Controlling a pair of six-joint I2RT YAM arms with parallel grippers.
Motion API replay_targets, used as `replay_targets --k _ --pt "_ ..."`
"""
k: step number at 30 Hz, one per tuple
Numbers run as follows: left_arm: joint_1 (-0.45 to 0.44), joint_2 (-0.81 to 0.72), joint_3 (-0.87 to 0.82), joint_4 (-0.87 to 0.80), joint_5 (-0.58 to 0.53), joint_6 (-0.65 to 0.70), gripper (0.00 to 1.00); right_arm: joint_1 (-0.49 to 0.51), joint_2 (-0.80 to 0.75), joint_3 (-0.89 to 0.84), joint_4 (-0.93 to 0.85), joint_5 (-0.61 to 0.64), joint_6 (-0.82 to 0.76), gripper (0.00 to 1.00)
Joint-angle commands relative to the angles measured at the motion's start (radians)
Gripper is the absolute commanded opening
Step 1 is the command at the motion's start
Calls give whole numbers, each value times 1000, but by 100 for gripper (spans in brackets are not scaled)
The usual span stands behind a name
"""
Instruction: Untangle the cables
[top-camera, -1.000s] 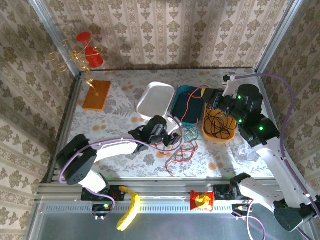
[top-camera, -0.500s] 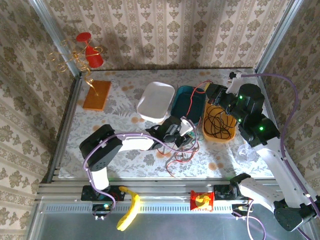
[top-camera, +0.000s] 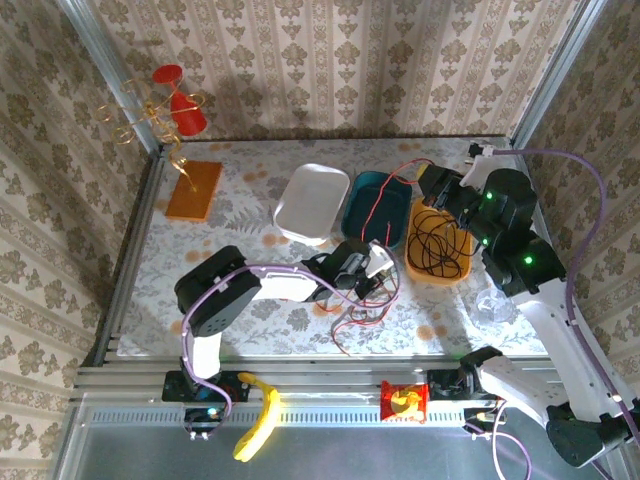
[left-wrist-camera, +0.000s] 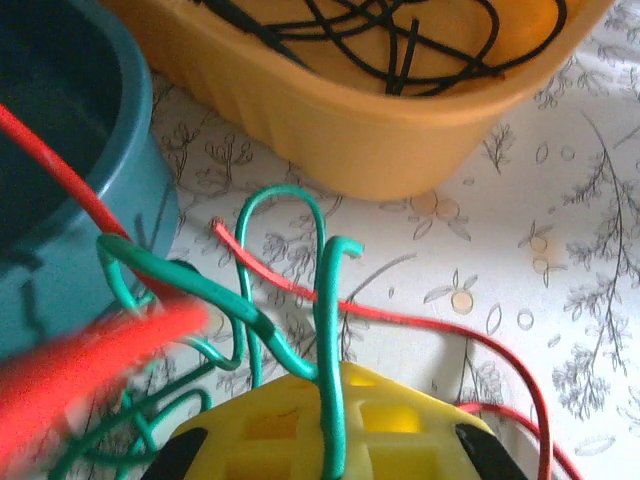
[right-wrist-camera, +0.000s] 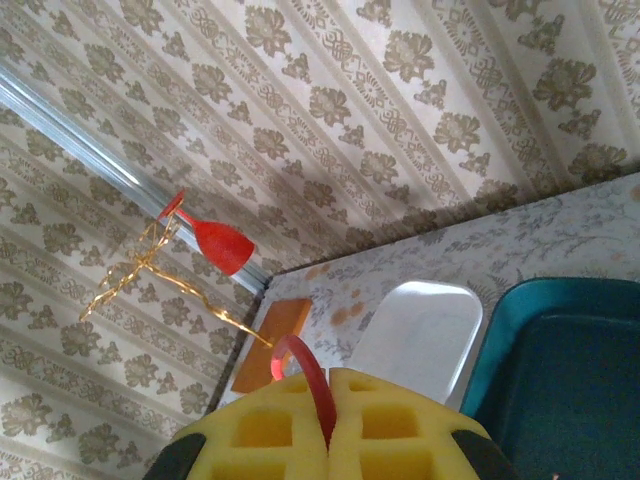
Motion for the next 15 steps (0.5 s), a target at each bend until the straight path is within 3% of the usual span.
replay_targets --k 1,7,15 --pt "2 -104 -66 -29 -22 17 0 -25 -24 24 2 34 6 0" --pt "9 -226 -196 -69 -62 3 0 -43 -26 38 43 129 -37 0" --pt "97 -332 -380 9 -103 -126 0 -55 -66 44 48 423 -85 0"
